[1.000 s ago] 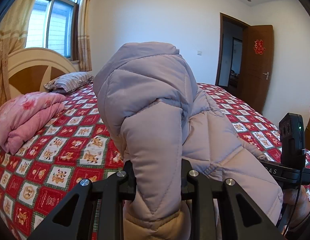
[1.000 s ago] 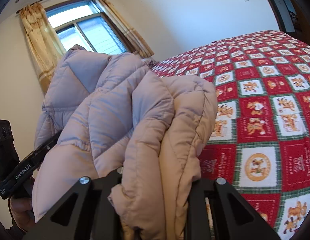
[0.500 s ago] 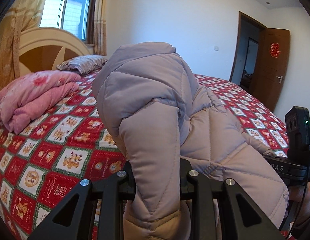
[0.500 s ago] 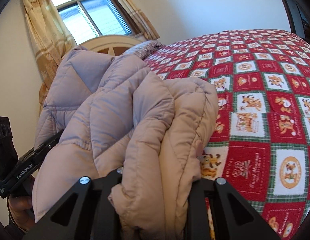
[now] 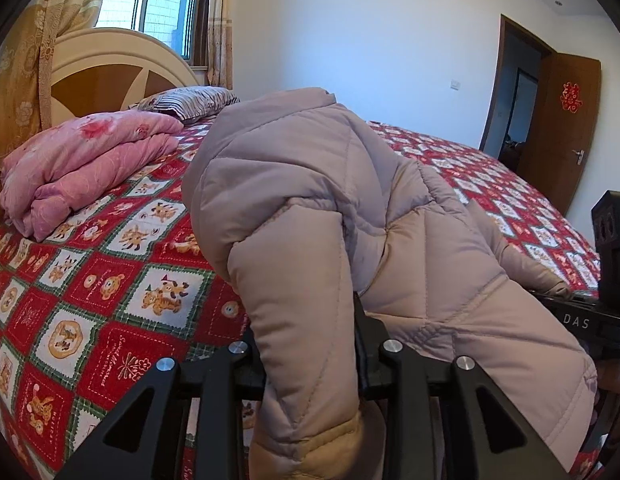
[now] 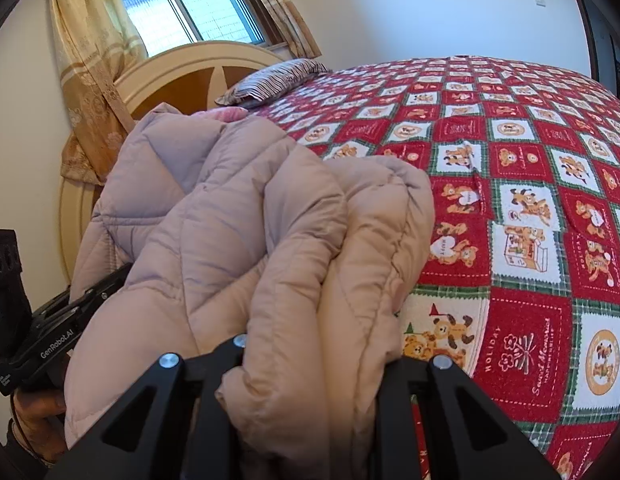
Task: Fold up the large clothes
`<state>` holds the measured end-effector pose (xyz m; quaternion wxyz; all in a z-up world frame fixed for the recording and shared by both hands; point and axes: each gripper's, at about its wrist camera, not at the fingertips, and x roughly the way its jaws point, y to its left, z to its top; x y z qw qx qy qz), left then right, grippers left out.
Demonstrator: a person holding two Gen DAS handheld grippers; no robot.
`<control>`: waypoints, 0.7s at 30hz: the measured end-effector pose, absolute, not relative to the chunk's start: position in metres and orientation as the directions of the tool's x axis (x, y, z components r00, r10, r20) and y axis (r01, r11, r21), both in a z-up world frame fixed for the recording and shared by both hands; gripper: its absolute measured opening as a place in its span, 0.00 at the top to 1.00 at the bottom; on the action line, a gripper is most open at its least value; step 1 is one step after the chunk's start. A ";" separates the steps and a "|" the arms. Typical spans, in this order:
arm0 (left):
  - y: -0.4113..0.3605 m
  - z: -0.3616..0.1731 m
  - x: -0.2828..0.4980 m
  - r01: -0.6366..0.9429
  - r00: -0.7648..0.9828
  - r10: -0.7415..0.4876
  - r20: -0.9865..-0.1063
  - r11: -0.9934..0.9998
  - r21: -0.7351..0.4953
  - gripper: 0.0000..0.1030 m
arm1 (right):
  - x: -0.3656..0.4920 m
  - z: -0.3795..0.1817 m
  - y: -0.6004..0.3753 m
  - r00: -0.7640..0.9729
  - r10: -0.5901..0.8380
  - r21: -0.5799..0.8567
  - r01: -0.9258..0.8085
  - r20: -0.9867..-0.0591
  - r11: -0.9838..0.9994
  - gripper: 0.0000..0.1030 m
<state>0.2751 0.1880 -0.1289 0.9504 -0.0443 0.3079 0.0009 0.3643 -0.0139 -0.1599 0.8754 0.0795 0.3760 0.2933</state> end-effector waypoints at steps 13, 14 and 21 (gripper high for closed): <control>0.201 -0.151 0.282 -0.087 0.791 0.016 -0.612 0.993 -0.085 0.40 | 0.368 -0.175 -0.001 0.558 0.486 0.272 -0.424 -0.673 0.864 0.76; 0.202 -0.152 0.283 -0.093 0.789 0.019 -0.615 0.992 -0.089 0.38 | 0.369 -0.176 0.000 0.558 0.483 0.270 -0.423 -0.675 0.865 0.76; 0.216 -0.160 0.288 -0.163 0.777 0.080 -0.624 0.984 -0.077 0.10 | 0.372 -0.178 0.004 0.567 0.449 0.244 -0.401 -0.691 0.883 0.59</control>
